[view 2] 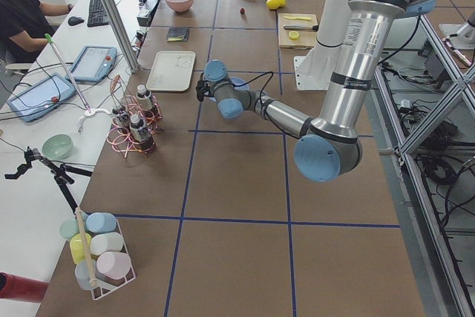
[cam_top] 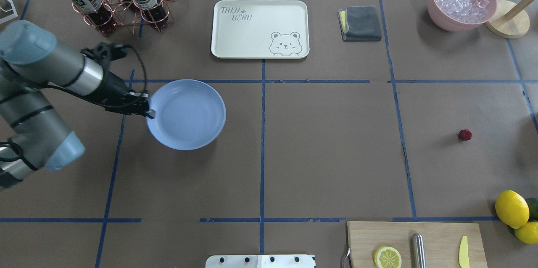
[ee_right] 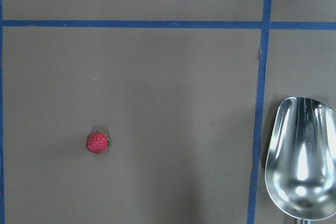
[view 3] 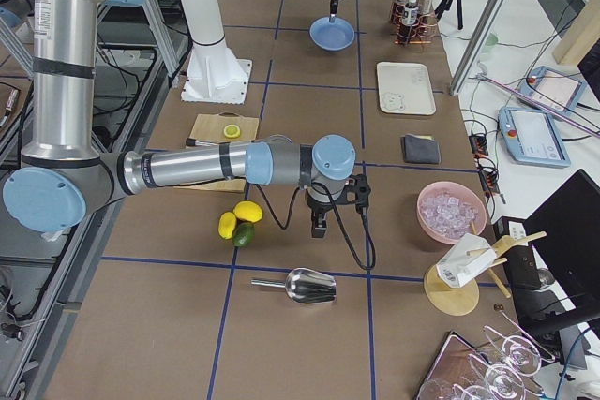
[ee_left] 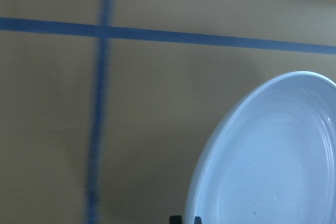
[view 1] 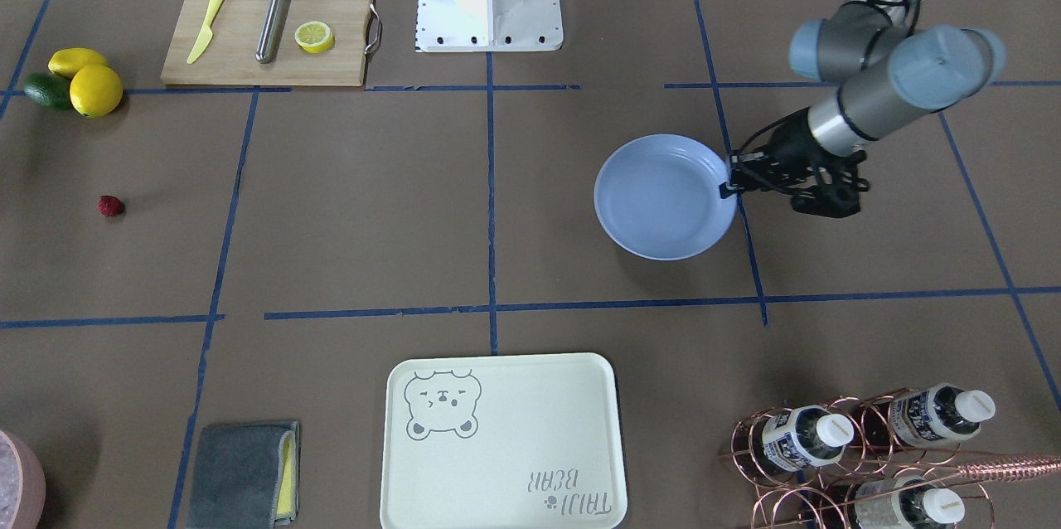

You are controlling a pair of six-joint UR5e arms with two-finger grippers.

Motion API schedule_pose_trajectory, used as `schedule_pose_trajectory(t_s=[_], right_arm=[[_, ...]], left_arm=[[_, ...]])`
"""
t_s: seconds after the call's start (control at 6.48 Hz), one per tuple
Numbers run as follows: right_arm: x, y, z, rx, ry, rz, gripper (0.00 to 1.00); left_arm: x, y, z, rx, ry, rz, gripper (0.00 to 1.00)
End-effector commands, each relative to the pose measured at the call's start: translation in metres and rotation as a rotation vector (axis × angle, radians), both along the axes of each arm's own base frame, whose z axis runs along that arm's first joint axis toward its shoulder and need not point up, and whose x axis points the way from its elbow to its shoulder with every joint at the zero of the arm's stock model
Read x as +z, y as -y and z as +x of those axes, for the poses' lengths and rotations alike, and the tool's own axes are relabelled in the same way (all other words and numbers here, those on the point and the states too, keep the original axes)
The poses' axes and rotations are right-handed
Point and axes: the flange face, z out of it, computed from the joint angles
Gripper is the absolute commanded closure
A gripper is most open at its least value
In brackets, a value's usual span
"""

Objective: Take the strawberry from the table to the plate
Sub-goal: 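Slide the light blue plate with the left gripper to the table center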

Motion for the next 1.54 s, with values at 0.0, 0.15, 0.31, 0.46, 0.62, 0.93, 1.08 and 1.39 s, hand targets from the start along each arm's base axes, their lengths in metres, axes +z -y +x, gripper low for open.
schedule_pose_trajectory(t_s=[0.0,0.15,0.31,0.46,0.62,0.93,1.08,1.39], right_arm=[[-0.002,0.0,0.0,-0.001,0.0,0.006,0.0],[-0.002,0.0,0.0,-0.003,0.0,0.009,0.0],[-0.001,-0.001,0.0,-0.004,0.0,0.008,0.0],[0.0,-0.002,0.0,-0.006,0.0,0.007,0.0],[0.001,-0.004,0.0,-0.007,0.0,0.005,0.0],[0.004,-0.006,0.0,-0.007,0.0,-0.001,0.0],[0.005,-0.006,0.001,-0.006,-0.001,-0.004,0.0],[0.004,-0.006,0.0,-0.008,0.001,0.0,0.0]], left_arm=[[-0.053,-0.031,0.083,0.004,-0.026,0.023,1.0],[-0.065,-0.041,0.115,0.012,-0.023,0.042,1.0],[-0.067,-0.052,0.128,0.013,-0.018,0.055,1.0],[-0.067,-0.053,0.13,0.01,-0.018,0.058,1.0],[-0.066,-0.053,0.132,0.011,-0.017,0.056,1.0],[-0.075,-0.049,0.146,0.006,-0.033,0.071,1.0],[-0.074,-0.052,0.149,0.003,-0.039,0.079,1.0],[-0.073,-0.053,0.15,0.006,-0.038,0.079,1.0]])
